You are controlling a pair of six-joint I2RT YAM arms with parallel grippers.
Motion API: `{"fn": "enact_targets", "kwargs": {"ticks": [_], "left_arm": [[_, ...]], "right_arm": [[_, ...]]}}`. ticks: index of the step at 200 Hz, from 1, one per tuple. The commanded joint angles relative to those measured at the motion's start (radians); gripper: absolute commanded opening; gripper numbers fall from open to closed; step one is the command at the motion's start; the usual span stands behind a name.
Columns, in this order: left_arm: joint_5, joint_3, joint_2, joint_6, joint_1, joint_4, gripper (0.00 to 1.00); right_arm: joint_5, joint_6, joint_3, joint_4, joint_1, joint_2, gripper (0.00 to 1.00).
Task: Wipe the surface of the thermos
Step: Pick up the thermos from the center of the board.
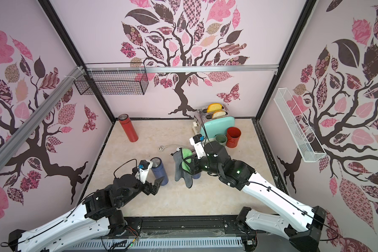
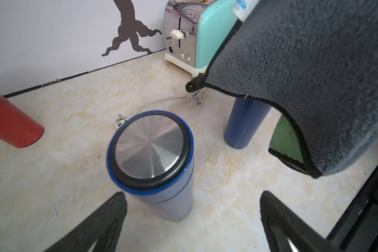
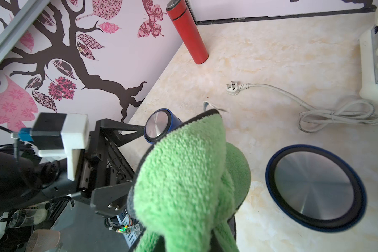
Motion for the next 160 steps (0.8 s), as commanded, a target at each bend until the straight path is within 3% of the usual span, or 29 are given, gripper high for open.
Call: {"fn": "enact_targets", "kwargs": {"ticks": [1,71,120,160], "left_arm": [[-0.091,-0.074,-0.020,-0.034,-0.010,0.177,0.98],[-0.209,-0.404,-0.060,0.158,-0.023,0.779,0.98],[-0.214,-0.450,-0.063,0.220,-0.023,0.878,0.98],[-0.201,-0.434,0.028,0.233,-0.018,0.927,0.98]], "right_arm": [[0.023,-0.043,0.055,-0.025,0.002,-0.023,0.00],[0.026,-0.062,0.080,-0.027,-0.011,0.003,0.00],[0.016,-0.062,0.068,-0.012,-0.027,0.021,0.00],[-0.003,-0.051,0.061,0.020,-0.035,0.041,0.00]]}}
